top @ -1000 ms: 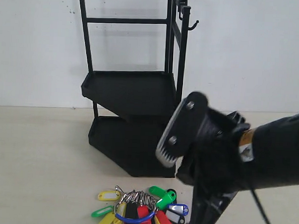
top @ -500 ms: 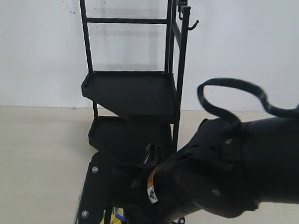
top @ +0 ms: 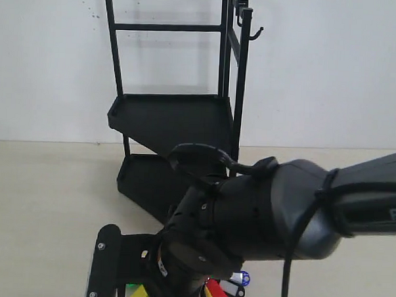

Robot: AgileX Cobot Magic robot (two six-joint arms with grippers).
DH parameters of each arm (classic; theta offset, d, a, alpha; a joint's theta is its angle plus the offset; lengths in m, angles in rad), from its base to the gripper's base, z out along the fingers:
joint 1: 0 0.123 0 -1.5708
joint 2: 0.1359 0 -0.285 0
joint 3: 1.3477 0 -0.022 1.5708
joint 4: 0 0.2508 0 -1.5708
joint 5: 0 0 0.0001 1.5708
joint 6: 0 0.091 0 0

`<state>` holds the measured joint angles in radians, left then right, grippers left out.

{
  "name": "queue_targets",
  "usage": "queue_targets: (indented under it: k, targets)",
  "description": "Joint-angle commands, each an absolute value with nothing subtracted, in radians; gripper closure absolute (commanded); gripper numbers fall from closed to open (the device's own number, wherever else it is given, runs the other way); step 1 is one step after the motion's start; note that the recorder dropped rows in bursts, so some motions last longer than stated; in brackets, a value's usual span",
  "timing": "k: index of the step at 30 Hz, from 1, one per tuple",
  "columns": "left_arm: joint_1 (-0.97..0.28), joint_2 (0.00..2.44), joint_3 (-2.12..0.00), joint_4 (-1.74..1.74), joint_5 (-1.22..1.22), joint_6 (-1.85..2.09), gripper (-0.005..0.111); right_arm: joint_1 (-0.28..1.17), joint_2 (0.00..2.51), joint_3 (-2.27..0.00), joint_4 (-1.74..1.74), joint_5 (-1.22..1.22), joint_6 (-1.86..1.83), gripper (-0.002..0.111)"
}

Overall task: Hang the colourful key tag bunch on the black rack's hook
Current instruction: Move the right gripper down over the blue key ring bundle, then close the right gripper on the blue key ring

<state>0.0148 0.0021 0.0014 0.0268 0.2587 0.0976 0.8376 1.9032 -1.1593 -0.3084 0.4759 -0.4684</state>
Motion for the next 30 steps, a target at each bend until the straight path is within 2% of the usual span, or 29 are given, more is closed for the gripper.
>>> queue_targets:
  k: [1, 4, 30]
  targets:
    - [0.014, 0.000, 0.000, 0.023, 0.254, 0.097, 0.102, 0.835, 1.944, -1.168, -0.407, 0.484, -0.368, 0.058]
    - [0.014, 0.000, 0.000, 0.023, 0.254, 0.097, 0.102, 0.797, 1.948, -1.168, -0.497, 0.471, -0.112, 0.058]
    - [0.014, 0.000, 0.000, 0.023, 0.254, 0.097, 0.102, 0.836, 1.976, -1.168, -0.503, 0.481, -0.245, 0.058]
